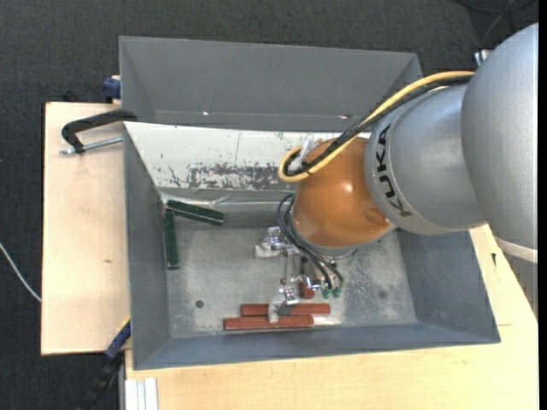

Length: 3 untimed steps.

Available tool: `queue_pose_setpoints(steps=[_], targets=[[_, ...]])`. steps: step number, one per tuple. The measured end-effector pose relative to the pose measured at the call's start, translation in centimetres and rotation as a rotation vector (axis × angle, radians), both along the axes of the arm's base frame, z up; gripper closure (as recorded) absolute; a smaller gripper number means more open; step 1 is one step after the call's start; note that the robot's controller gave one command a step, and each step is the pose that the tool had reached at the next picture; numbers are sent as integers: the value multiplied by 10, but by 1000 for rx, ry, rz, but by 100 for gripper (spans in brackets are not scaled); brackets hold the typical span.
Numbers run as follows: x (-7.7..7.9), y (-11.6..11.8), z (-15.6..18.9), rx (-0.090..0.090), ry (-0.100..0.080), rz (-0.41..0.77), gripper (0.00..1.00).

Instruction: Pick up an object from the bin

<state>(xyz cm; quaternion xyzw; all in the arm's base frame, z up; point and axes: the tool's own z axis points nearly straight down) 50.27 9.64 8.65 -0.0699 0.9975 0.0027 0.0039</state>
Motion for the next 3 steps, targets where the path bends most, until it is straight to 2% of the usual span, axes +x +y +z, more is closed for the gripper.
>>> queue_pose_setpoints(steps=[1,3], targets=[[10,-47,-3,15,11,391,100],[9,-46,-2,11,10,394,100]])
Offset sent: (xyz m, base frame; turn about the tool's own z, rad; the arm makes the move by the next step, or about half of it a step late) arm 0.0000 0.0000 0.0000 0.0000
